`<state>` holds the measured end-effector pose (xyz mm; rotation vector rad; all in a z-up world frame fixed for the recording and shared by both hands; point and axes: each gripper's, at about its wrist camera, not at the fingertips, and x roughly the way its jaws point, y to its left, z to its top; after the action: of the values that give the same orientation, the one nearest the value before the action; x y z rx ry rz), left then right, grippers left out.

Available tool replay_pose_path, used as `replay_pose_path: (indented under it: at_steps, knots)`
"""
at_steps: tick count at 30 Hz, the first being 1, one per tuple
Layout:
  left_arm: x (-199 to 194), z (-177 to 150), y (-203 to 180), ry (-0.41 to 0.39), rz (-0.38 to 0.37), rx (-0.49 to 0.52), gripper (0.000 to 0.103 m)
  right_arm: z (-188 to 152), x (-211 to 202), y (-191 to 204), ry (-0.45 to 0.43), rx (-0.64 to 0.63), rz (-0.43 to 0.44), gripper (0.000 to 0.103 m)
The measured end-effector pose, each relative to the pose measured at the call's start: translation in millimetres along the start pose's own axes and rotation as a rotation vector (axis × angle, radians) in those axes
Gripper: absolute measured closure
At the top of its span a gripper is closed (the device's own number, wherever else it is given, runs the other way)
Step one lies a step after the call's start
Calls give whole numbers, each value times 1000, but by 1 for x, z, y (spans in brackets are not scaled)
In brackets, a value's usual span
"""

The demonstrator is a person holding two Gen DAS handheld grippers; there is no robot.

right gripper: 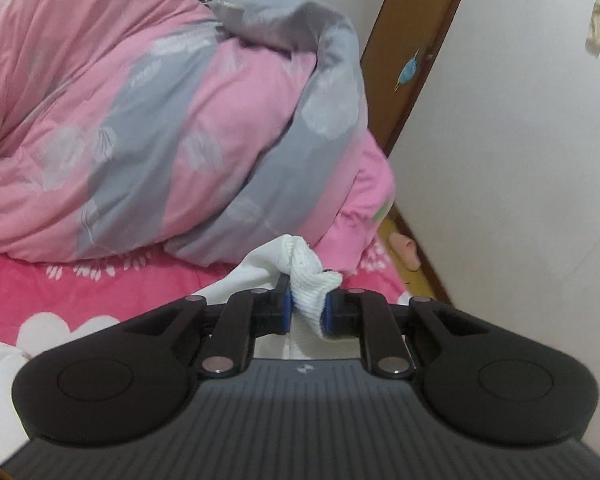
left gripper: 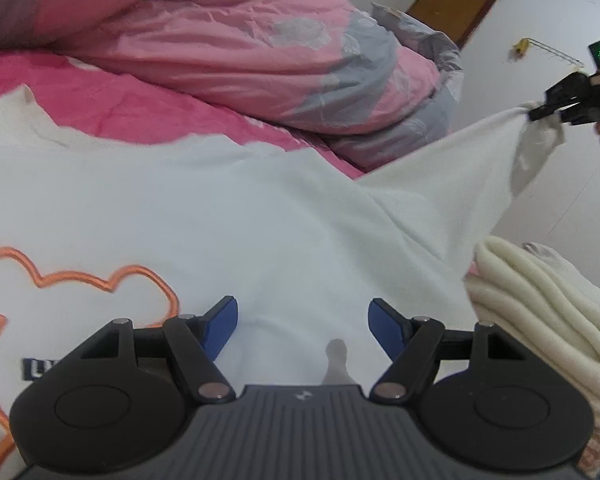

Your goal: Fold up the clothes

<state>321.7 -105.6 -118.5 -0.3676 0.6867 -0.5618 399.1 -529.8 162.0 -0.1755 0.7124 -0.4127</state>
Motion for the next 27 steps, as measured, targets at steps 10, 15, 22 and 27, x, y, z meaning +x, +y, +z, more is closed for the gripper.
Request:
replay_pose_path:
  at_steps: [10, 15, 22, 27]
  knots:
    - [60, 88, -39, 18, 24, 82, 39, -4, -5, -21, 6, 78, 21, 91]
    - [137, 80, -35, 86, 97, 98, 40, -18, -3, -56, 7, 173, 50, 91]
    - [144, 86, -25, 72, 65, 12, 35, -32, 9, -72, 21, 249, 123, 91]
    - [96, 99, 10, 36, 40, -193, 35, -19, -12, -43, -12, 228, 237, 91]
